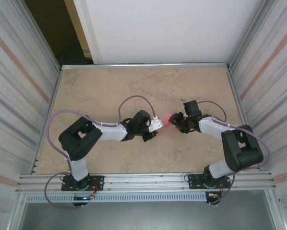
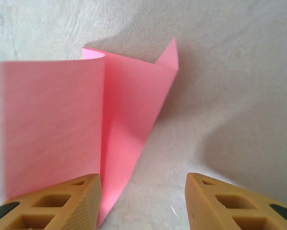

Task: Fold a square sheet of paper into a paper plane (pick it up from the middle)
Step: Fold the wing for the fifth time at the center of the table.

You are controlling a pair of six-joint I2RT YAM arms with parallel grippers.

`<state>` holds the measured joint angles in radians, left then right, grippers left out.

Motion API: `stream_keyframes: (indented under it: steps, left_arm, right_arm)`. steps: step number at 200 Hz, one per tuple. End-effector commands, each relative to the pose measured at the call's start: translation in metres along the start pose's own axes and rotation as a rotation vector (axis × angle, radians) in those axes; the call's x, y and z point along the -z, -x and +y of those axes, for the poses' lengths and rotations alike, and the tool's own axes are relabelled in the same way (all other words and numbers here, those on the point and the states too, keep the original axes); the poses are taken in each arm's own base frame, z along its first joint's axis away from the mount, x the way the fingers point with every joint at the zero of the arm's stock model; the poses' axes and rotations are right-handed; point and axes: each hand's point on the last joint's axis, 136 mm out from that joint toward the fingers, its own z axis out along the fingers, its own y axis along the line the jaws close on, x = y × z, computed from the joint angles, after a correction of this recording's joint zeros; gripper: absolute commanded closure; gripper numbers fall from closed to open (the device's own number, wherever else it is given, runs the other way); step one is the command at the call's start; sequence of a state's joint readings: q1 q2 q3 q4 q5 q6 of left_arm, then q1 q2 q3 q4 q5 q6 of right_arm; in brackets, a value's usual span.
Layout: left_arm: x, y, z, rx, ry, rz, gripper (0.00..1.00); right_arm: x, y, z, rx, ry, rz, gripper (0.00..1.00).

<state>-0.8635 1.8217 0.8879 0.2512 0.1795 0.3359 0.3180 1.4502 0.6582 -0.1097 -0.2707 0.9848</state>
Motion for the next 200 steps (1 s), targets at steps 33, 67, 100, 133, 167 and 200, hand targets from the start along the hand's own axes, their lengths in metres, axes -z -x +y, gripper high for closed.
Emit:
stream_keyframes:
  steps: [33, 67, 100, 133, 167, 200]
  left_arm:
    - [-0.004, -0.007, -0.006, 0.067, -0.061, 0.016, 0.92]
    - [-0.007, -0.012, -0.009, 0.096, -0.087, 0.032, 0.91]
    - [-0.009, -0.018, -0.013, 0.108, -0.116, 0.051, 0.91]
    - [-0.011, -0.024, -0.017, 0.116, -0.145, 0.077, 0.91]
    - [-0.01, -0.024, -0.018, 0.141, -0.176, 0.079, 0.91]
    - [-0.005, -0.019, -0.017, 0.217, -0.229, 0.065, 0.91]
  right_arm:
    - [0.029, 0.001, -0.011, 0.115, 0.021, -0.106, 0.49]
    - [0.033, -0.01, 0.0, 0.201, 0.093, -0.079, 0.47]
    - [0.027, -0.026, 0.006, 0.268, 0.108, -0.032, 0.47]
    - [0.02, -0.035, 0.009, 0.288, 0.105, -0.004, 0.48]
    - [0.019, -0.036, 0.011, 0.288, 0.11, 0.002, 0.49]
    - [0.021, -0.035, 0.012, 0.301, 0.117, -0.009, 0.49]
